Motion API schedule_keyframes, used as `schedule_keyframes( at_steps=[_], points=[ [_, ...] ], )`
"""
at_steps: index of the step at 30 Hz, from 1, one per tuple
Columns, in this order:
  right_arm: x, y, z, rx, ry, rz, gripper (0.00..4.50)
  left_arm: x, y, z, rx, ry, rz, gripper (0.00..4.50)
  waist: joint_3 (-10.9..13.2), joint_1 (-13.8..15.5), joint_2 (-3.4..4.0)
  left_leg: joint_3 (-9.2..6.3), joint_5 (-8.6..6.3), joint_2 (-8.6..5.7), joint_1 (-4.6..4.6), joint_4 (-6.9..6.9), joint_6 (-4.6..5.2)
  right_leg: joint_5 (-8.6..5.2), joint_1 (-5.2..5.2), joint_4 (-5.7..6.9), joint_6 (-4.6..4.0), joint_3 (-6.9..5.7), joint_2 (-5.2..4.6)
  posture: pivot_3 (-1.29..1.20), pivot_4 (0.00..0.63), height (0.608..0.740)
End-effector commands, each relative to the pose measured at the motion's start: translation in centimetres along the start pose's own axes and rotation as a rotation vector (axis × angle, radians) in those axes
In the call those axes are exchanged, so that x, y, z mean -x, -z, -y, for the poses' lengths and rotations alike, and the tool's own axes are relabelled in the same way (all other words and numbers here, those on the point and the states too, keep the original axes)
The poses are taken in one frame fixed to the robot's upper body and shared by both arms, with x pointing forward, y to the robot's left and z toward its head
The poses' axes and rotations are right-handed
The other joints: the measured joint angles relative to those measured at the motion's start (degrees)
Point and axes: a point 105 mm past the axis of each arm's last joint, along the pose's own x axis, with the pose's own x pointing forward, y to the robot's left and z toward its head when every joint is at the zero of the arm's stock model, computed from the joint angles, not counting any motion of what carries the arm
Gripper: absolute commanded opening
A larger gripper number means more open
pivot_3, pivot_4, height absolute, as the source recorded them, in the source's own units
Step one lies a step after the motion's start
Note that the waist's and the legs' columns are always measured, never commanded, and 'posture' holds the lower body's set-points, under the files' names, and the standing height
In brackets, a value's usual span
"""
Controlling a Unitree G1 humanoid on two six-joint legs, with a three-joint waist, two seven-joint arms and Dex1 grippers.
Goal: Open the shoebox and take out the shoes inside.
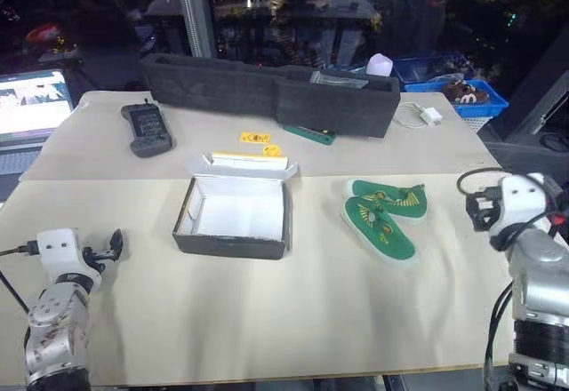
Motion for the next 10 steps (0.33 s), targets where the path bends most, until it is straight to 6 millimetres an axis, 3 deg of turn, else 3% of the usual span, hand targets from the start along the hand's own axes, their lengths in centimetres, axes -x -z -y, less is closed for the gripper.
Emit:
schedule_keyframes(
  at_steps=[1,4,10],
  points=[
    [0.0,0.0,0.9,0.048,0.045,0.043,3.3,-0.2,0.2,-0.7,0.015,-0.038,0.035,4.5,-0.01,-0.33,0.02,-0.01,0.0,0.01,0.04,0.0,0.0,0.0,0.03,0.01,0.0,0.0,0.02,0.0,0.15,0.738],
    [-0.1,1.4,1.0,0.042,0.044,0.003,3.3,-0.5,0.6,-0.4,-0.001,-0.027,0.033,4.5,-0.04,-0.79,0.07,-0.01,-0.02,0.01,0.27,0.0,-0.04,0.0,0.2,0.03,-0.01,0.01,0.01,0.0,0.15,0.738],
    [-0.3,1.8,1.1,0.044,0.044,-0.013,3.3,-1.1,0.4,0.1,-0.001,-0.037,0.066,4.5,-0.19,-0.93,0.34,-0.02,-0.2,0.02,0.43,0.0,-0.32,0.0,0.3,0.03,-0.01,0.02,0.0,0.0,0.15,0.738]
  ],
)
